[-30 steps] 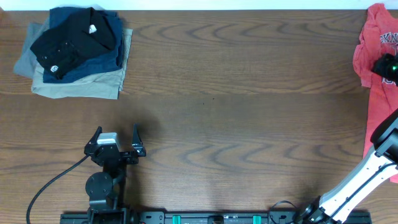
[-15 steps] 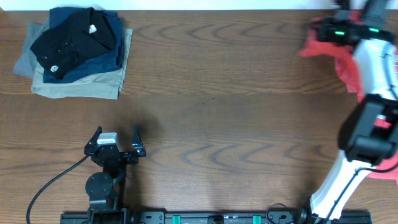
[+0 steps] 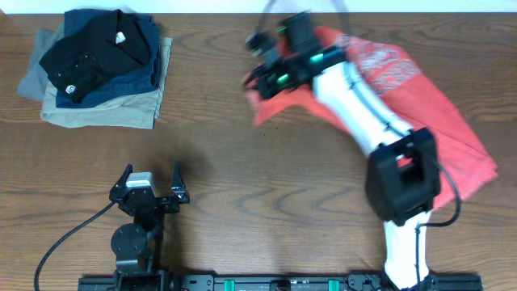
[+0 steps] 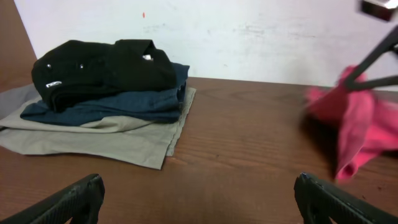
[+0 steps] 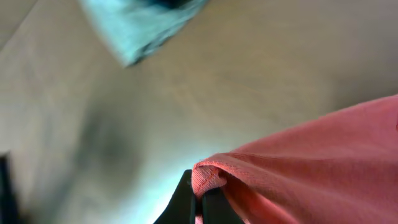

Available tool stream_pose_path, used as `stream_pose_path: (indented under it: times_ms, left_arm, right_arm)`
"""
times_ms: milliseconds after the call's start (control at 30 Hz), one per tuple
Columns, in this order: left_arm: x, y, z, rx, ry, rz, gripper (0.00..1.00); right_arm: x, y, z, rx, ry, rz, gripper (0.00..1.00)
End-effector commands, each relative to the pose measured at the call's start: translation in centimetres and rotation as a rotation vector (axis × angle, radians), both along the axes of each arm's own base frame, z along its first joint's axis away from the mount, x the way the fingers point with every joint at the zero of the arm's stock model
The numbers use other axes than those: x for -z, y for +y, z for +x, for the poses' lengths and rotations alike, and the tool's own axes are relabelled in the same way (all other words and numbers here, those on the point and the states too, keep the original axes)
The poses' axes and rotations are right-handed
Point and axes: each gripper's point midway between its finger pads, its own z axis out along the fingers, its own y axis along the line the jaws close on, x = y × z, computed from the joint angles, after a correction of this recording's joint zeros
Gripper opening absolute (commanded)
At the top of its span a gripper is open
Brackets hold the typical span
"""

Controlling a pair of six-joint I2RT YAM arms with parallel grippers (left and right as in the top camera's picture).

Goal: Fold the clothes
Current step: 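Lift and drag the red t-shirt to the table center, release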

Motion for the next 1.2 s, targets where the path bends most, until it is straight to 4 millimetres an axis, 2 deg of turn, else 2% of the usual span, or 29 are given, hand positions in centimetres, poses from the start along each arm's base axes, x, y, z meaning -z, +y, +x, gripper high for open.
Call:
stream_pose_path:
  times_ms: [0, 100, 200, 333, 367, 567, 700, 800, 833, 967, 1067, 1100, 1167]
  left_arm:
    - [1.6, -0.2, -0.1, 0.009, 0.050, -0.004, 0.98]
    - [1.6, -0.2, -0.1, 0.009, 0.050, -0.004, 0.98]
    - [1.6, -0.2, -0.1, 0.009, 0.050, -0.004, 0.98]
    - [1.6, -0.2, -0.1, 0.009, 0.050, -0.004, 0.98]
    - [1.6, -0.2, -0.1, 0.009, 0.050, -0.004, 0.98]
    - [1.6, -0.2, -0.1, 0.009, 0.050, -0.004, 0.98]
    - [1.6, -0.2, -0.1, 0.009, 0.050, -0.004, 0.98]
    - [1.6, -0.2, -0.1, 0.009, 0.050, -0.004, 0.98]
    - [1.6, -0.2, -0.1, 0.009, 0.050, -0.003, 0.98]
    - [1.6, -0.2, -0.1, 0.009, 0.050, -0.004, 0.98]
    - [1.6, -0.2, -0.1, 0.009, 0.050, -0.004, 0.98]
    - [1.6, -0.2, -0.1, 0.009, 0.050, -0.004, 0.98]
    - [1.6, -0.2, -0.1, 0.009, 0.050, -0.004, 0.98]
  right_arm:
    - [-0.6, 3.6, -3.8, -0.080, 0.041, 0.017, 0.01]
    - [-0.2, 5.5, -6.5, -0.135, 0.062, -0.002, 0.01]
    - [0.0, 6.0, -7.5, -0.139, 0.086, -0.016, 0.04]
    - [0.0, 4.7, -7.1, -0.113, 0.116, -0.036, 0.83]
    - [0.0, 4.1, -6.8, -0.101, 0.125, -0.041, 0.99]
    - [-0.2, -1.9, -4.9, 0.021, 0.223, -0.099, 0.99]
    - [0.5, -9.1, -2.3, 0.203, 0.253, -0.224, 0.99]
    - [0.8, -13.7, -0.9, 0.350, 0.339, -0.236, 0.99]
    - [0.9, -15.4, -0.8, 0.388, 0.373, -0.242, 0.99]
    - [1.3, -20.0, -1.4, 0.490, 0.496, -0.268, 0.99]
    - [1.8, -23.7, -2.4, 0.649, 0.632, -0.307, 0.96]
    - [1.7, -24.9, -2.5, 0.701, 0.651, -0.321, 0.93]
    - [1.6, -28.0, -2.8, 0.824, 0.692, -0.358, 0.93]
